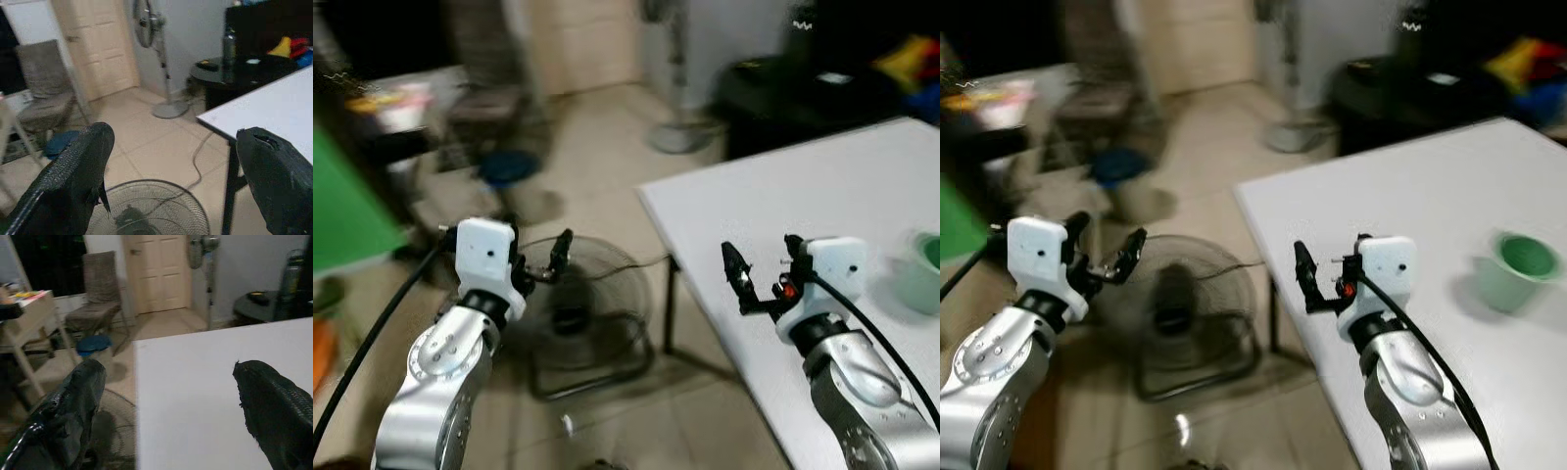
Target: Setting the table
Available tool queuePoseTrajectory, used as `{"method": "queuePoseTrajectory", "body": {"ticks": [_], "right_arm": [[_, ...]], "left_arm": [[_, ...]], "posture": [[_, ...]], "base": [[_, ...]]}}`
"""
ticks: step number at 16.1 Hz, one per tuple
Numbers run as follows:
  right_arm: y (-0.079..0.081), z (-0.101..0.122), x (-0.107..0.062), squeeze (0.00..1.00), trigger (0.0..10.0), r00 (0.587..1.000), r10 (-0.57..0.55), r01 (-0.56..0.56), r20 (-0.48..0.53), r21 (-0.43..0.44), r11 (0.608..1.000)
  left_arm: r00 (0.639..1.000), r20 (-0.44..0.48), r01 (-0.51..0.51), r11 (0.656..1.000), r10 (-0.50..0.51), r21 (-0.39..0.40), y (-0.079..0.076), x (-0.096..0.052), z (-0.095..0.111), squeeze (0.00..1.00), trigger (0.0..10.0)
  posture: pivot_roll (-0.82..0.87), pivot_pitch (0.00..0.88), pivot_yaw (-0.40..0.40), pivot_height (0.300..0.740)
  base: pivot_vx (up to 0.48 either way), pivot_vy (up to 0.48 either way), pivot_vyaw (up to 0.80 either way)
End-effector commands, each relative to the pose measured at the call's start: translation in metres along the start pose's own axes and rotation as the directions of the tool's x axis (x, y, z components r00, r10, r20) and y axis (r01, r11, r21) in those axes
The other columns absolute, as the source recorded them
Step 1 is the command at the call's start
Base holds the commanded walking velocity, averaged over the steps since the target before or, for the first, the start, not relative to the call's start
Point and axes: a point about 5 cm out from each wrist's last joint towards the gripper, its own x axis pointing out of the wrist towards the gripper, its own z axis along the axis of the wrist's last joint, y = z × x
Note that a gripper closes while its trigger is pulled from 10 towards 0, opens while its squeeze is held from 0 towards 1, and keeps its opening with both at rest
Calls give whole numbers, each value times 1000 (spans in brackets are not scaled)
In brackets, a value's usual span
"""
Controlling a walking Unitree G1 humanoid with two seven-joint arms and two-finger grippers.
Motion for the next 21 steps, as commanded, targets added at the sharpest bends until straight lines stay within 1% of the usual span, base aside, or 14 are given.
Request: {"method": "queuePoseTrajectory", "body": {"ticks": [1, 3, 10, 12, 13, 14, 15, 16, 17, 21], "right_arm": [[6, 1, 2, 1000, 10000, 1000, 24, -24, 11, 13, 1000], [7, 1, 2, 1000, 10000, 999, 35, -35, 9, 16, 999], [9, -1, 4, 1000, 10000, 998, 64, -64, 1, 22, 998], [10, -1, 4, 1000, 10000, 998, 68, -68, 7, 28, 997], [10, -2, 5, 855, 10000, 998, 65, -65, -1, 32, 997], [10, -2, 5, 647, 10000, 998, 63, -63, -4, 35, 997], [10, -2, 5, 580, 10000, 998, 61, -61, -5, 38, 997], [11, -2, 6, 227, 10000, 998, 59, -59, -8, 43, 997], [12, -2, 7, 0, 10000, 998, 60, -60, -9, 48, 997], [13, -1, 8, 0, 10000, 998, 59, -58, -8, 60, 997]], "left_arm": [[1000, -8, -16, 1000, 16, 12, 4, 0, 0, 0, 10000], [1000, -4, -9, 1000, 9, 8, 3, 0, 1, 0, 10000], [1000, 2, -2, 1000, 2, 20, 2, 0, 4, 0, 10000], [1000, 4, -4, 1000, 4, 27, 2, -1, 5, 0, 10000], [1000, 5, -5, 999, 4, 31, 3, -1, 6, 0, 10000], [1000, 5, -5, 999, 4, 36, 3, -1, 6, 0, 10000], [1000, 5, -5, 999, 5, 39, 4, -1, 6, 0, 10000], [1000, 4, -6, 999, 6, 41, 5, -1, 6, 0, 10000], [1000, 3, -7, 999, 7, 43, 6, -1, 6, 0, 10000], [1000, -1, -8, 999, 8, 50, 7, -1, 6, 0, 10000]], "posture": [[81, 0, 82, 740], [82, 0, 82, 740], [95, 0, 78, 740], [99, 0, 77, 740], [99, 0, 77, 740], [100, 0, 76, 740], [100, 0, 76, 740], [102, 0, 74, 740], [102, 0, 74, 740], [105, 0, 76, 740]], "base": [[0, 0, 800], [0, 0, 800], [0, 303, 800], [0, 315, 294], [0, 319, 0], [0, 315, 0], [0, 315, 0], [0, 315, 0], [0, 319, 0], [0, 316, 0]]}}
